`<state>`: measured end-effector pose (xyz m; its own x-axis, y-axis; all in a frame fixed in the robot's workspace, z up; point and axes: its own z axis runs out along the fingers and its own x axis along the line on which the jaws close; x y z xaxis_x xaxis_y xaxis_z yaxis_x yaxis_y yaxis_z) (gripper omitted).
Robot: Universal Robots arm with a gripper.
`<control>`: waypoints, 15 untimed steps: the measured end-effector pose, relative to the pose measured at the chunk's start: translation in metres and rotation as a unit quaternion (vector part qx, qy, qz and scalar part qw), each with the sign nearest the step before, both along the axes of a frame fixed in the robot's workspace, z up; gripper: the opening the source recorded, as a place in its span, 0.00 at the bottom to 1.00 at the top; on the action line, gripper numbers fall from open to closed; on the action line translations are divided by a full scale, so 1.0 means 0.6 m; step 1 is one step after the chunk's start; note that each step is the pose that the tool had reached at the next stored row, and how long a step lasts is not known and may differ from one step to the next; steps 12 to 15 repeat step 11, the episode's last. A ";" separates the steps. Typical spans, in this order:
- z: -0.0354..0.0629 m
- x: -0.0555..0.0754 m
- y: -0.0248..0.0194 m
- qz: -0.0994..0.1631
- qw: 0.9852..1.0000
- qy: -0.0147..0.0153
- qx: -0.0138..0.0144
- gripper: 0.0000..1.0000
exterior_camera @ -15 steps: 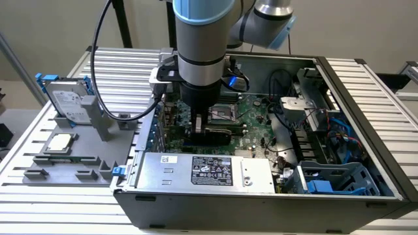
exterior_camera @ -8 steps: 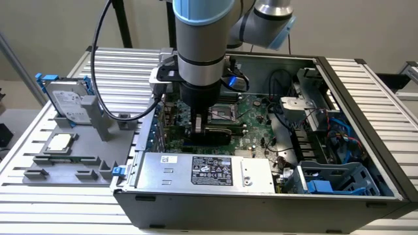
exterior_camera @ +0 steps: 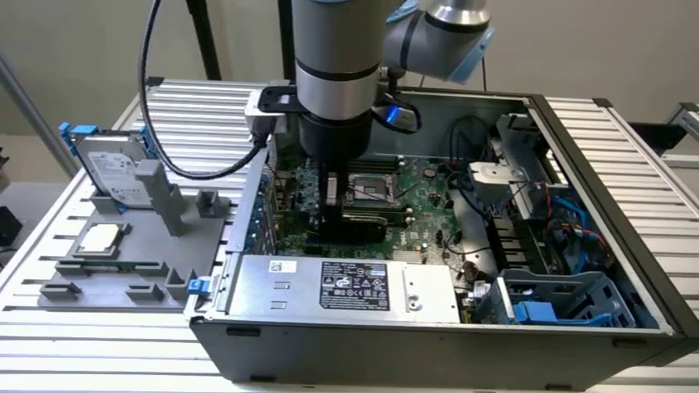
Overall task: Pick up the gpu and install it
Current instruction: 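Insert the gpu into the slot, then press down on the gpu until it lock into place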
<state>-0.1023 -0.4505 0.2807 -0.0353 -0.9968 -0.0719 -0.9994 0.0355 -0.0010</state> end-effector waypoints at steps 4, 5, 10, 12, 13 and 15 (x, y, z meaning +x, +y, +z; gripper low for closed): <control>0.022 0.000 0.0000 0.000 1.000 0.000 0.000 0.00; 0.023 0.000 0.0000 0.000 1.000 0.000 0.000 0.00; 0.023 0.000 0.0000 0.000 1.000 0.000 0.000 0.00; 0.023 0.000 0.0000 0.000 1.000 0.000 0.000 0.00; 0.023 0.000 0.0000 0.000 1.000 0.000 0.000 0.00; 0.023 0.000 0.0000 0.000 1.000 0.000 0.000 0.00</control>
